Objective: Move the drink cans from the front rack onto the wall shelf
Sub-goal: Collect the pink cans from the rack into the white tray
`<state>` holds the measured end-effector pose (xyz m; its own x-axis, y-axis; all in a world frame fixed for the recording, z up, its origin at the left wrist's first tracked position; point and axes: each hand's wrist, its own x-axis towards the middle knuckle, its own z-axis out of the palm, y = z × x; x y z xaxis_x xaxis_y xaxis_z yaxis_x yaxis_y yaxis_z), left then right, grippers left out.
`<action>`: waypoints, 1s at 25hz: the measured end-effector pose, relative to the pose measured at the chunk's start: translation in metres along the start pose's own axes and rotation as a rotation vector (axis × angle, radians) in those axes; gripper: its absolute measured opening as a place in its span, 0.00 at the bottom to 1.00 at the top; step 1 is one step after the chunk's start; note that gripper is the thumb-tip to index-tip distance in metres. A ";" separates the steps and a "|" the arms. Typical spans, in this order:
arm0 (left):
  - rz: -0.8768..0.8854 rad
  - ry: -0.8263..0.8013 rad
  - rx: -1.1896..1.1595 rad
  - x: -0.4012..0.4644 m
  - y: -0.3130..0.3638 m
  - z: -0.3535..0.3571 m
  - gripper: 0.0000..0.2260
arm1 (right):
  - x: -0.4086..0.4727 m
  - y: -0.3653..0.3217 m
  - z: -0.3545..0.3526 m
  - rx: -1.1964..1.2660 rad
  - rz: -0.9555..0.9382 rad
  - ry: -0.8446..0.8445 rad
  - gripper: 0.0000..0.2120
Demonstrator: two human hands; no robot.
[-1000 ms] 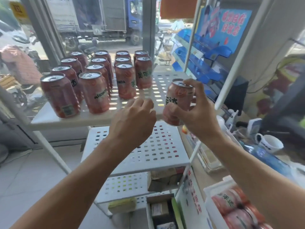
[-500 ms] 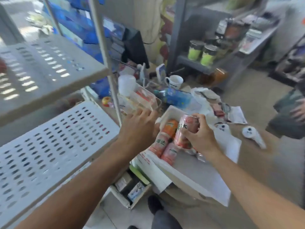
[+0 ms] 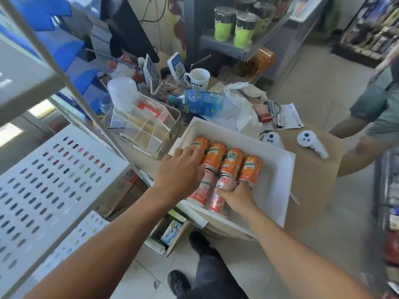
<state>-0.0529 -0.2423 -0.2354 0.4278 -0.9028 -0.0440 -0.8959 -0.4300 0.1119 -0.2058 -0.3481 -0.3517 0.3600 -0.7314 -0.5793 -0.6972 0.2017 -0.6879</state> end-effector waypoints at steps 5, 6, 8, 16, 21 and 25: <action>-0.021 -0.007 -0.021 0.004 -0.001 0.002 0.20 | 0.009 0.004 0.009 0.009 0.017 -0.025 0.26; -0.028 -0.005 -0.019 0.003 -0.003 0.001 0.20 | 0.011 0.004 0.008 -0.014 0.022 -0.049 0.27; -0.040 0.001 -0.012 0.001 -0.008 -0.004 0.20 | 0.010 0.001 0.000 -0.121 0.003 -0.118 0.24; -0.206 0.175 -0.016 -0.041 -0.052 -0.056 0.18 | -0.044 -0.131 -0.015 -0.787 -0.499 -0.109 0.18; -0.386 0.446 -0.028 -0.092 -0.092 -0.117 0.15 | -0.125 -0.247 0.026 -0.609 -1.150 -0.074 0.22; -0.568 0.605 -0.003 -0.140 -0.125 -0.165 0.18 | -0.175 -0.309 0.065 -0.501 -1.501 -0.088 0.22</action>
<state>0.0186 -0.0607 -0.0798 0.8061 -0.3876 0.4471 -0.5244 -0.8180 0.2362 -0.0131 -0.2406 -0.0663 0.9021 -0.0174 0.4313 0.1917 -0.8790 -0.4365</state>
